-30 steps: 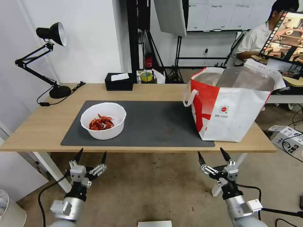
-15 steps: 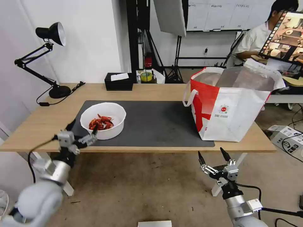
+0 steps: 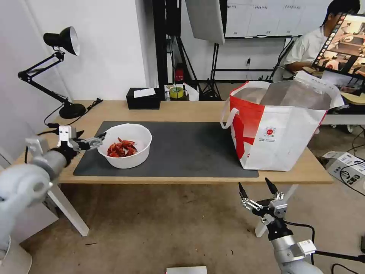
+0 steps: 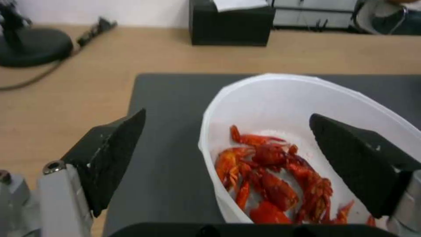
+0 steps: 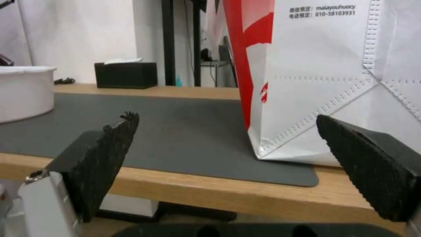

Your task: Pick up the trash from the table and place it into the takeout bag.

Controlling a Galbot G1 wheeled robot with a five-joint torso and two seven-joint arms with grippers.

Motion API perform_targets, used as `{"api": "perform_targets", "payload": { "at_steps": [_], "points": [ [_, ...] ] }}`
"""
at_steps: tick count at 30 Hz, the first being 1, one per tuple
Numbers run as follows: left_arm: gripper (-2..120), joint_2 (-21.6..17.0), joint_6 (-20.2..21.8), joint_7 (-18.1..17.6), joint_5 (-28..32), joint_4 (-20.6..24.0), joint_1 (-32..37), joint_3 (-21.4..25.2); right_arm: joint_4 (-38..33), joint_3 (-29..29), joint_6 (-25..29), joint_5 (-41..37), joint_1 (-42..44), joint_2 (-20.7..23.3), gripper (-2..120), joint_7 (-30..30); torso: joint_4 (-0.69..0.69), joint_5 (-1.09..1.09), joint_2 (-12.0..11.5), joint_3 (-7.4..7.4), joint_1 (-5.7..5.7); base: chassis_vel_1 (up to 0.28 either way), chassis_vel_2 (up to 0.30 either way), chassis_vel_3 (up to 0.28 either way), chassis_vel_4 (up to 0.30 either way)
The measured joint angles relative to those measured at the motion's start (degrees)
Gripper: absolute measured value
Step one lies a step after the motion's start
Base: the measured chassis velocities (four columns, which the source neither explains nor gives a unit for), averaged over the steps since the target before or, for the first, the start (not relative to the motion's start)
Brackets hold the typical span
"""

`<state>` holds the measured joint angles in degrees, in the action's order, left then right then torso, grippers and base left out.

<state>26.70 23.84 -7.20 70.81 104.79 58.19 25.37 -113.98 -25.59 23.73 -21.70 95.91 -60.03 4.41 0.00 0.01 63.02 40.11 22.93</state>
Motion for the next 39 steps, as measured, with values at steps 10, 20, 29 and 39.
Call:
{"api": "perform_targets", "payload": {
  "at_steps": [10, 20, 29, 39],
  "points": [
    [100, 0.92, 12.38, 0.18, 7.45, -3.47, -6.86, -4.45, 0.00, 0.00, 0.00, -0.02, 0.00, 0.00, 100, -0.02, 0.00, 0.00, 0.00, 0.00, -0.01, 0.000, 0.000, 0.000, 0.000],
    [100, 3.88, 14.64, -6.70, 7.91, -7.50, -13.37, -11.30, 0.00, 0.00, 0.00, -0.03, -0.01, 0.01, 100, -0.02, 0.00, 0.00, 0.00, 0.00, -0.01, 0.000, 0.000, 0.000, 0.000],
    [100, 5.83, 17.34, -10.83, 11.23, -11.17, -18.89, -16.16, 0.00, 0.00, 0.00, -0.03, -0.01, 0.01, 100, -0.03, 0.00, 0.01, 0.00, 0.00, -0.01, 0.000, 0.000, 0.000, 0.000],
    [96, 7.61, 17.37, -12.65, 11.72, -13.41, -21.55, -18.33, 0.00, -0.01, 0.00, -0.03, 0.00, 0.01, 100, -0.03, 0.01, 0.01, 0.01, -0.01, -0.01, 0.000, 0.000, 0.000, 0.000]
  ]
}}
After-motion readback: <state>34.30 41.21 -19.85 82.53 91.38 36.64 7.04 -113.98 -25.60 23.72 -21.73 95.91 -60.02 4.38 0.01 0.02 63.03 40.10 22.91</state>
